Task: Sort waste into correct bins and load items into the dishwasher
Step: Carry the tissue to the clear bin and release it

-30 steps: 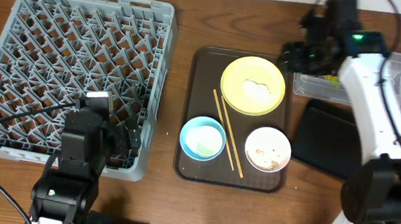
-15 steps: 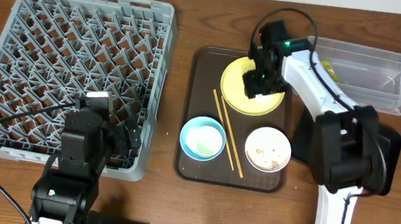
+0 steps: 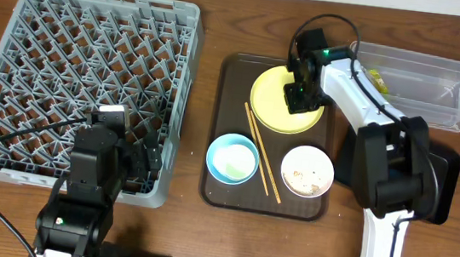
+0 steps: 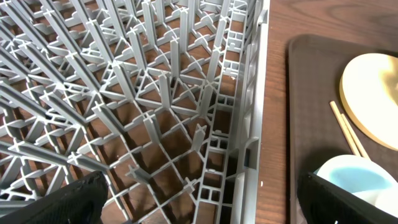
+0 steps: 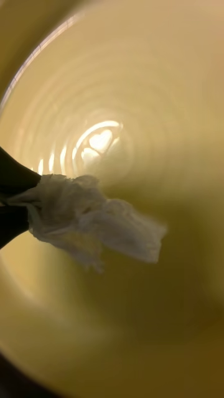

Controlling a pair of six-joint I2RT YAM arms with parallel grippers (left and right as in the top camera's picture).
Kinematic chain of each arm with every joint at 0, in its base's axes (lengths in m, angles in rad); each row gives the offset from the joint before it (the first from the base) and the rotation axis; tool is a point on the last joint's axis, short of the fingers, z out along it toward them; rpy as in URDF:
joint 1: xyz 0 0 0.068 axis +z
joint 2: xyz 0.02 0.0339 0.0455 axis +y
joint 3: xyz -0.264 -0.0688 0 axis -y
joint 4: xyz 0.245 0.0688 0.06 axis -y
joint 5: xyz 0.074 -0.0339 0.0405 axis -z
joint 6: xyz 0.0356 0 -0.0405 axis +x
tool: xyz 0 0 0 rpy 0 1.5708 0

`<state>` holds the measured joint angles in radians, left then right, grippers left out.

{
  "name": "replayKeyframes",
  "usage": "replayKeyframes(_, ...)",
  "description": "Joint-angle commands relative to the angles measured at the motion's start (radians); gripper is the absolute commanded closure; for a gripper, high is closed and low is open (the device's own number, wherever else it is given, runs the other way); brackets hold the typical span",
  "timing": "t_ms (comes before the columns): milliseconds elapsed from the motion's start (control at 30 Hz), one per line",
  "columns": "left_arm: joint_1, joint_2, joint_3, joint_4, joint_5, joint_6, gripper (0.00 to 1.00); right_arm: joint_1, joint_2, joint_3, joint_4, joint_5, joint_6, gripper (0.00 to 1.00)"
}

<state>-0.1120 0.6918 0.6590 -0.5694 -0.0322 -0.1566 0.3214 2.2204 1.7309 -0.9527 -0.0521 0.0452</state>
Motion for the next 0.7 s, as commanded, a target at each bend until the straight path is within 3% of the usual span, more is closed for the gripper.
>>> replayKeyframes(0,0.005,-0.001,0.023,0.001,-0.001,0.003,0.01,-0.039,-0.160,0.005,0.018,0.023,0.109,0.99)
replayKeyframes(167,0.005,-0.001,0.023,0.001,-0.001,0.003,0.01,-0.148,-0.289,0.005,0.025,0.156,0.315,0.99)
replayKeyframes(233,0.005,-0.001,0.023,0.000,-0.001,0.003,0.01,-0.203,-0.317,0.005,0.026,0.179,0.377,0.94)
replayKeyframes(467,0.005,-0.001,0.023,0.001,-0.001,0.003,0.01,-0.373,-0.301,0.002,0.019,0.166,0.472,0.85)
replayKeyframes(500,0.005,-0.001,0.023,0.001,-0.001,0.003,0.01,-0.388,-0.295,0.002,0.021,0.160,0.474,0.81)
replayKeyframes(600,0.005,-0.001,0.023,0.001,-0.002,0.003,0.01,-0.433,-0.282,0.002,0.025,0.122,0.474,0.55)
replayKeyframes(667,0.005,-0.001,0.023,0.001,-0.001,0.003,0.01,-0.452,-0.278,0.002,0.027,0.105,0.474,0.30)
